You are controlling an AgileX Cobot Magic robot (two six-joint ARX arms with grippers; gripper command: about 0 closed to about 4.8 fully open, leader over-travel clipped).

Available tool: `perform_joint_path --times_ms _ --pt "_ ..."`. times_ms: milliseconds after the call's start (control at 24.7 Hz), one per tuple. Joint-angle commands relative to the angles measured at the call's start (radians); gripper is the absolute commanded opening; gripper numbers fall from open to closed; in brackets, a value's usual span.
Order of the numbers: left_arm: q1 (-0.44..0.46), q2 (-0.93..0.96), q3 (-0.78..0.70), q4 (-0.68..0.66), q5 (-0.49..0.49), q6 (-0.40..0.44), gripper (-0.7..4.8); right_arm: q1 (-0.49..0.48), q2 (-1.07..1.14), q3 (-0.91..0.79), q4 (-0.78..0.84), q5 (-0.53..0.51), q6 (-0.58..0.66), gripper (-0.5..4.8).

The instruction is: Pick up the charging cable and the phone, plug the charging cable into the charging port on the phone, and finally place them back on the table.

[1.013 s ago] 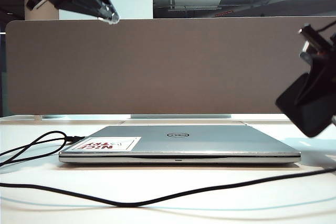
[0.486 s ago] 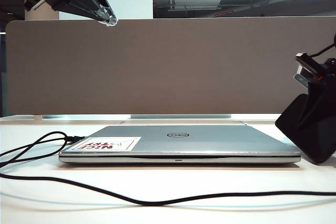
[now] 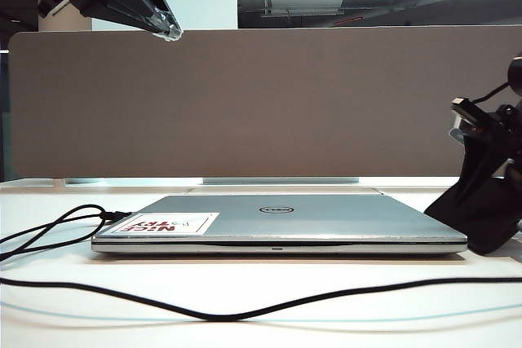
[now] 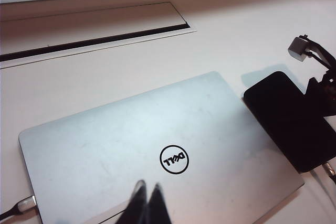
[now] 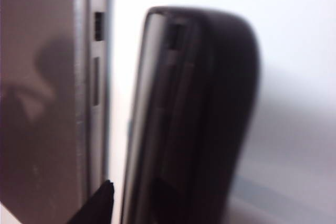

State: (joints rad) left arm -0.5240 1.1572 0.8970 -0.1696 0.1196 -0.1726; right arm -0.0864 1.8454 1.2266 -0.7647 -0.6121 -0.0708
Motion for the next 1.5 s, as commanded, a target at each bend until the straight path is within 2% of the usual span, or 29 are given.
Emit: perform_joint_path --times_ms 41,162,284,365,405,446,486,648,810,891,932,1013,1134,1297,1499 --pt "0.000 -0.003 0.002 0.009 0.000 0.005 -0.06 0.000 -0.013 0.071 -0.063 0.095 -0.040 1.59" --pt "0.000 -0.003 0.002 0.009 0.000 0.005 -0.06 0.000 -0.015 0.139 -0.156 0.216 -0.072 1.58" --pt "0.000 -0.003 0.002 0.009 0.000 0.005 -0.06 -0.002 -0.037 0.169 -0.194 0.261 -0.071 1.57" --pt "0.000 -0.004 0.002 0.005 0.000 0.008 -0.06 -0.001 -0.071 0.172 -0.197 0.262 -0.063 1.02" --pt "0.000 -0.004 0.005 -0.010 0.000 0.008 -0.06 0.000 -0.102 0.172 -0.195 0.262 -0.064 0.32" --pt "0.000 -0.004 0.013 -0.029 0.000 0.009 -0.06 0.002 -0.126 0.172 -0.193 0.267 -0.064 0.07" --pt "0.000 -0.004 0.021 -0.047 0.000 0.009 -0.06 0.007 -0.169 0.172 -0.183 0.280 -0.063 -0.06" --pt "0.000 -0.034 0.037 -0.093 0.000 0.008 -0.06 0.034 -0.301 0.168 -0.157 0.281 -0.052 -0.06" --pt "0.000 -0.117 0.037 -0.152 0.000 0.069 -0.06 0.107 -0.513 0.034 0.044 0.324 -0.005 -0.06" --pt "0.000 -0.166 0.036 -0.183 0.000 0.069 -0.06 0.150 -0.624 -0.062 0.150 0.400 0.033 -0.06" --pt "0.000 -0.191 0.036 -0.205 0.000 0.069 -0.06 0.175 -0.691 -0.119 0.200 0.476 0.063 -0.06" --pt "0.000 -0.229 0.036 -0.251 0.000 0.071 -0.06 0.225 -0.790 -0.195 0.210 0.593 0.099 -0.06" --pt "0.000 -0.272 0.032 -0.304 0.000 0.068 -0.06 0.277 -0.919 -0.296 0.254 0.610 0.101 -0.06" --pt "0.000 -0.349 -0.029 -0.319 0.000 0.067 -0.06 0.325 -1.141 -0.483 0.421 0.570 0.093 -0.06" --pt "0.000 -0.522 -0.210 -0.219 0.000 0.061 -0.06 0.324 -1.383 -0.665 0.472 0.539 0.097 -0.06"
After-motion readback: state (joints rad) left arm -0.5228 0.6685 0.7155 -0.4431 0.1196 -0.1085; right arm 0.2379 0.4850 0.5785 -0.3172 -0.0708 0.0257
